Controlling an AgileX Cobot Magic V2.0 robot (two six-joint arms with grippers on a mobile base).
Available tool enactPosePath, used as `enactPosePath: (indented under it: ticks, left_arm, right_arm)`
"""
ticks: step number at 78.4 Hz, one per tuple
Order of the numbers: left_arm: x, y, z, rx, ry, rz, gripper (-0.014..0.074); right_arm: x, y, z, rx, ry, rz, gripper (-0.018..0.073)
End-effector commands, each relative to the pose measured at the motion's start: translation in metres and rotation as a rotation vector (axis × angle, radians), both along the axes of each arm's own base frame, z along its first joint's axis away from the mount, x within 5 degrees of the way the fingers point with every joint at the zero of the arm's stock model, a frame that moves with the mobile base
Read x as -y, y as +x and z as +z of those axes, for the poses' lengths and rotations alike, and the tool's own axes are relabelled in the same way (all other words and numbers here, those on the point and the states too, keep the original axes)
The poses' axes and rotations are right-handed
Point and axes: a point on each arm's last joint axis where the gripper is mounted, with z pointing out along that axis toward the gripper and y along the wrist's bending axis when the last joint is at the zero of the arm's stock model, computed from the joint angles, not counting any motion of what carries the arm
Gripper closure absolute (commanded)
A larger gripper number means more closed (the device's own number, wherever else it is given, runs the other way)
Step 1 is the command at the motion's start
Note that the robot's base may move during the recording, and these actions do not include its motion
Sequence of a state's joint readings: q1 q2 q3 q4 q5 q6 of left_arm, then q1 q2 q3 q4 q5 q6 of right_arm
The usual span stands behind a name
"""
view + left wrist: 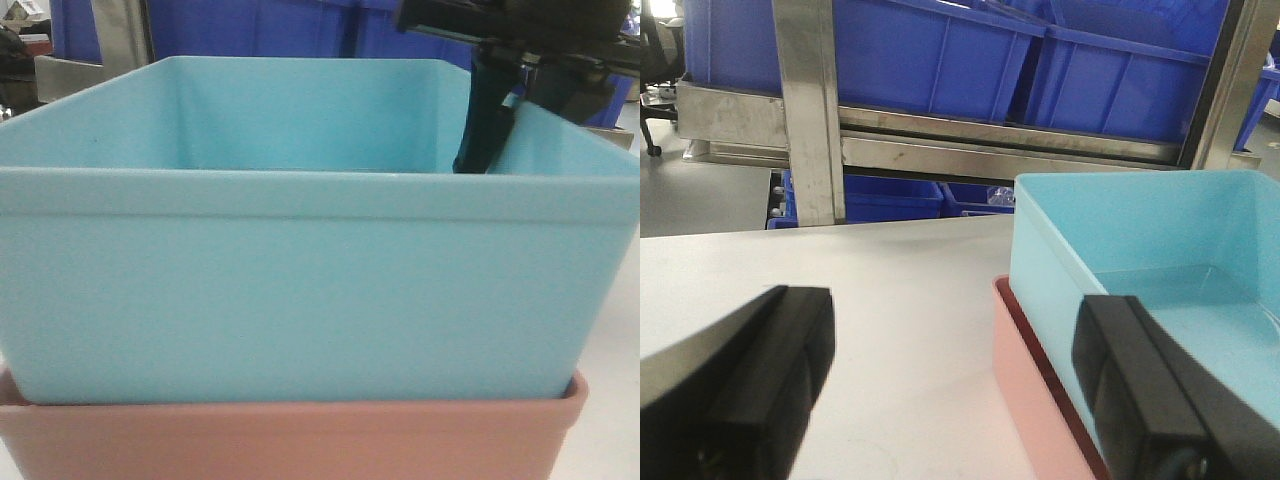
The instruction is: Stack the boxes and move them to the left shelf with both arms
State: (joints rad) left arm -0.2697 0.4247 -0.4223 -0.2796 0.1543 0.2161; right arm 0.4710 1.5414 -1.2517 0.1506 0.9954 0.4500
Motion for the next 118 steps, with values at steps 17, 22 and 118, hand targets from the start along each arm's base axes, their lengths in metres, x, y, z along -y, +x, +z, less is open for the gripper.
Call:
enactPosePath:
  ticks: [17,22,118]
  left_arm:
    - [-0.002,0.000,0.016,0.092,-0.033,0.024,0.0192]
    - [-0.002,0.000,0.016,0.092,-0.033,0.024,0.0192]
    - [0.018,0.043,0.064,-0.173,0.046,-0.072,0.0192]
  right_arm:
    - [-0.005,0.006,0.012,0.079,0.068,-0.010,0.0504]
    - [-0.006,0.008,0.008,0.065,0.061,-0.010,0.0504]
    - [-0.002,0.011,0.008,0.111,-0.006,0.044,0.0060]
